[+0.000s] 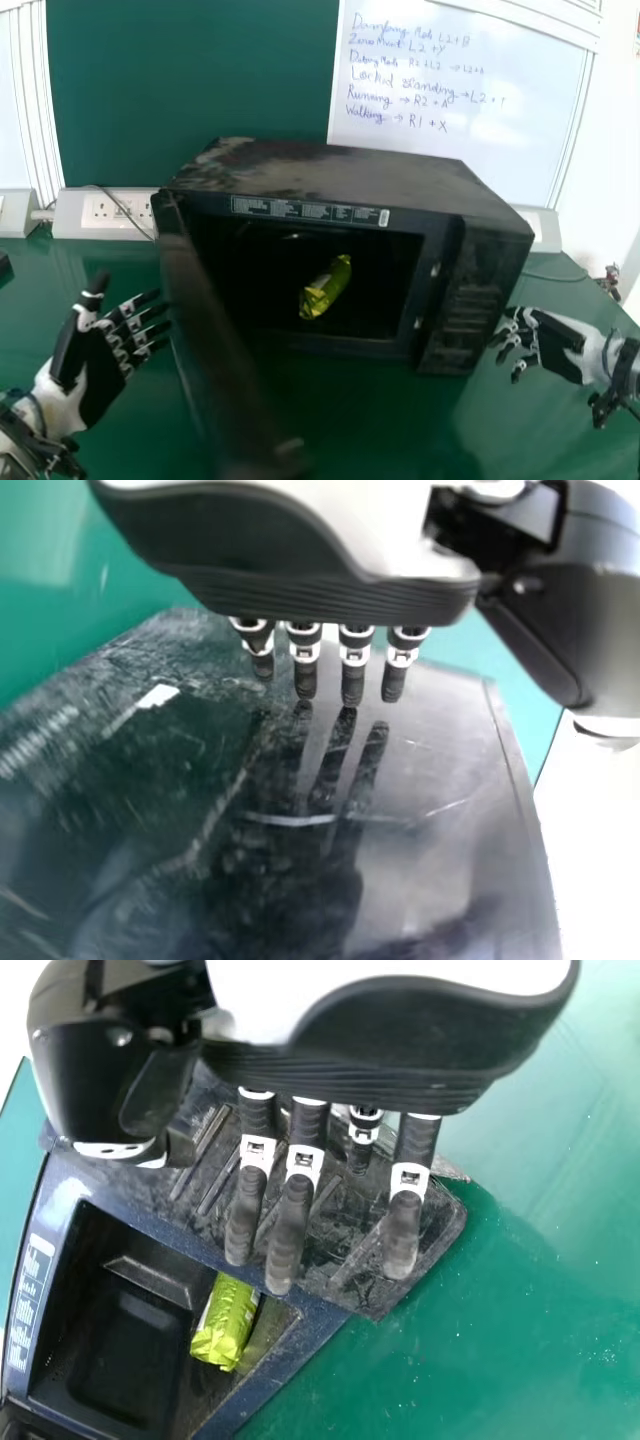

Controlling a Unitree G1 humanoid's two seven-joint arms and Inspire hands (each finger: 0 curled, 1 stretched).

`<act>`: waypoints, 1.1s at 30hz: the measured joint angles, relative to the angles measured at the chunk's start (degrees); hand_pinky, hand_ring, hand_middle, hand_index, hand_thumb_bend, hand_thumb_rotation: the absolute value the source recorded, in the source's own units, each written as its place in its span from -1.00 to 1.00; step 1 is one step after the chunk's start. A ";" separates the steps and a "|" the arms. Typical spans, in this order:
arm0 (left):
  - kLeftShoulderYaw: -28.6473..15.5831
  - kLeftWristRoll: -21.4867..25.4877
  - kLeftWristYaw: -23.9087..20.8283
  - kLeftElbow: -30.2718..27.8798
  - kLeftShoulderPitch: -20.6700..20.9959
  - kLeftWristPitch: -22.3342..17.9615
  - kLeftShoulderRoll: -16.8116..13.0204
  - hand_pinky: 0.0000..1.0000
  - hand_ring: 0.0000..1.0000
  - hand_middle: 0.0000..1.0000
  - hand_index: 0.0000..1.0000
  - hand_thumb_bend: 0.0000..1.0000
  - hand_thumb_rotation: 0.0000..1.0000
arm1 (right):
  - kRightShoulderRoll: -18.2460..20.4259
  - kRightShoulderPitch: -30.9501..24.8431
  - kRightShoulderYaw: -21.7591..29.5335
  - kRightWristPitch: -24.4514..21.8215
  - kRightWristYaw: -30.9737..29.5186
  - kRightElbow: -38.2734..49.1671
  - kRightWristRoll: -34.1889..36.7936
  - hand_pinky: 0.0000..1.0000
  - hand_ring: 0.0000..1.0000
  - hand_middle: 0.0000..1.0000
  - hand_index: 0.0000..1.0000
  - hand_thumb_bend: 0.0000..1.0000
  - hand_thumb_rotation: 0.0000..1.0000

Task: Put biscuit inside oven

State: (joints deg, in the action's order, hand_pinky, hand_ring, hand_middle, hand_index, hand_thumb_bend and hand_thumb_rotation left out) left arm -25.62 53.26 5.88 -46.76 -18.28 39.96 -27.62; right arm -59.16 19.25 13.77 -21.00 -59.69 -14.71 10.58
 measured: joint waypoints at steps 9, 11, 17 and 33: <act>2.44 4.06 -5.26 -2.86 3.32 2.43 -0.52 0.50 0.63 0.67 0.70 0.37 -0.61 | -0.02 -0.84 0.67 -1.67 1.23 2.43 0.01 -0.41 -0.30 -0.25 -0.05 0.02 -0.67; 2.74 4.38 -6.50 -3.24 3.59 2.94 -0.82 0.52 0.64 0.68 0.71 0.34 -0.63 | -0.04 -0.96 0.67 -2.44 1.46 2.80 0.00 -0.40 -0.29 -0.25 -0.05 0.02 -0.67; 3.52 6.64 -8.81 -4.21 4.16 3.39 -1.94 0.57 0.68 0.71 0.74 0.26 -0.65 | -0.06 -1.36 0.68 -4.05 1.47 4.35 0.02 -0.41 -0.29 -0.24 -0.05 0.01 -0.67; 8.55 8.51 -13.02 -3.34 8.90 3.68 -2.71 0.61 0.69 0.73 0.79 0.17 -0.76 | -0.16 -1.76 0.69 -2.32 1.30 3.62 0.02 -0.42 -0.31 -0.25 -0.05 0.02 -0.67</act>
State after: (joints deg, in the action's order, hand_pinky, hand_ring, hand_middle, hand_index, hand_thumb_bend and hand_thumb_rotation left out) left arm -17.08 61.76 -7.15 -50.10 -9.38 43.64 -30.33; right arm -59.32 17.50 14.46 -23.32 -58.39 -11.09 10.60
